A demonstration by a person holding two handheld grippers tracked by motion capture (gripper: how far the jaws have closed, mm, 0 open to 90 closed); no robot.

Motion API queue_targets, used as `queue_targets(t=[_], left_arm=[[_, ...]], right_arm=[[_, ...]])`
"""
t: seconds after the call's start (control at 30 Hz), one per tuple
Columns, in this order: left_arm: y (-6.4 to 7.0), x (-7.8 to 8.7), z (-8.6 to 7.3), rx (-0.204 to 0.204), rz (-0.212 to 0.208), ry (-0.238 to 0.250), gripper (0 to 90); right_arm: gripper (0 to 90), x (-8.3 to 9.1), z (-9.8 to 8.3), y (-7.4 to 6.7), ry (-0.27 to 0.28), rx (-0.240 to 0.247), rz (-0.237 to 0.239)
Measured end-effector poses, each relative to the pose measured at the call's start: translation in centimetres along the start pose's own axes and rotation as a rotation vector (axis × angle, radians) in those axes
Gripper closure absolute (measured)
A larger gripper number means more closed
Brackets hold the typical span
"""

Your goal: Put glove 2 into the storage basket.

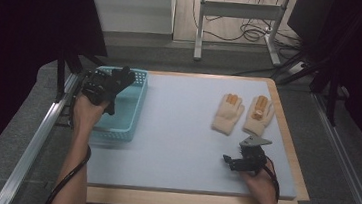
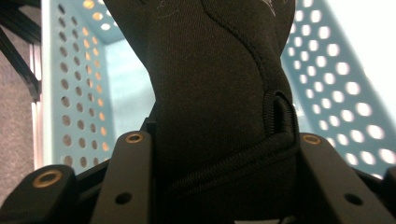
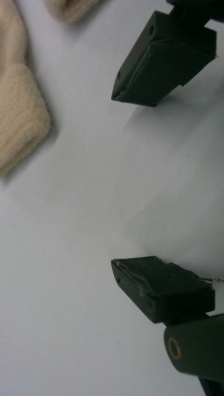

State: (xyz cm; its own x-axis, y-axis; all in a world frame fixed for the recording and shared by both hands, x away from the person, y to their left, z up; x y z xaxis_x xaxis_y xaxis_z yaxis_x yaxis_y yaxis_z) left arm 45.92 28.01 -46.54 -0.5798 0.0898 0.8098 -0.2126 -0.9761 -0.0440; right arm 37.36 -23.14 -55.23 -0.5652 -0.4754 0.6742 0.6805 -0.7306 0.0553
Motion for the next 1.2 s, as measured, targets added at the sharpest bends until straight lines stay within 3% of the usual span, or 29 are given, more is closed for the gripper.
queue_targets(t=[0.03,0.5,0.67,0.83,0.93,1.0,1.03,1.07,1.2], left_arm=[[-0.8,-0.4,-0.2,0.012,0.006,-0.016,58.0],[-3.7,-4.6,-2.0,0.083,0.029,-0.176,56.5],[-4.3,-5.5,-2.0,0.087,0.043,-0.227,55.3],[-4.9,-6.4,-1.6,0.087,0.046,-0.245,53.1],[-4.8,-6.6,-1.5,0.065,0.054,-0.261,48.7],[-4.4,-6.7,-1.4,0.028,0.07,-0.282,34.9],[-4.3,-6.7,-1.4,0.017,0.083,-0.292,34.9],[-4.2,-6.7,-1.4,0.012,0.081,-0.295,28.4],[-4.0,-6.5,-1.5,0.027,0.036,-0.286,19.4]], right_arm=[[15.7,0.0,0.0,0.0,0.0,0.0,0.0],[15.7,0.0,0.0,0.0,0.001,0.0,0.0],[15.7,0.0,0.0,0.0,0.001,0.0,0.0],[15.7,0.0,0.0,0.0,0.001,0.0,0.0],[15.7,0.0,0.0,0.0,0.001,0.0,0.0],[15.7,0.0,0.0,0.0,0.001,0.001,0.0],[15.7,0.0,0.0,0.0,0.001,0.001,0.0],[15.7,0.0,0.0,0.0,0.0,0.002,-0.001],[15.7,0.0,0.0,0.0,0.001,0.001,0.0]])
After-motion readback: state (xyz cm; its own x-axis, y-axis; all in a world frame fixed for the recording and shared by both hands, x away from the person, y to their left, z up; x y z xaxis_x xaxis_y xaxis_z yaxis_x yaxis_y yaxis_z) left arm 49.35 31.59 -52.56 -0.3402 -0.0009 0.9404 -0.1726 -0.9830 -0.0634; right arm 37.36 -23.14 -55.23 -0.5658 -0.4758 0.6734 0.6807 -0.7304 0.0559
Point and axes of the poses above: each handheld gripper's, and its own axes: x roughly backward along the jaws, z roughly out of its top, y roughly to its right, the point moved 3 cm from there along -x, roughly forward along the jaws, and after that the axes turned 1 degree about y, right-handed, at the moved point
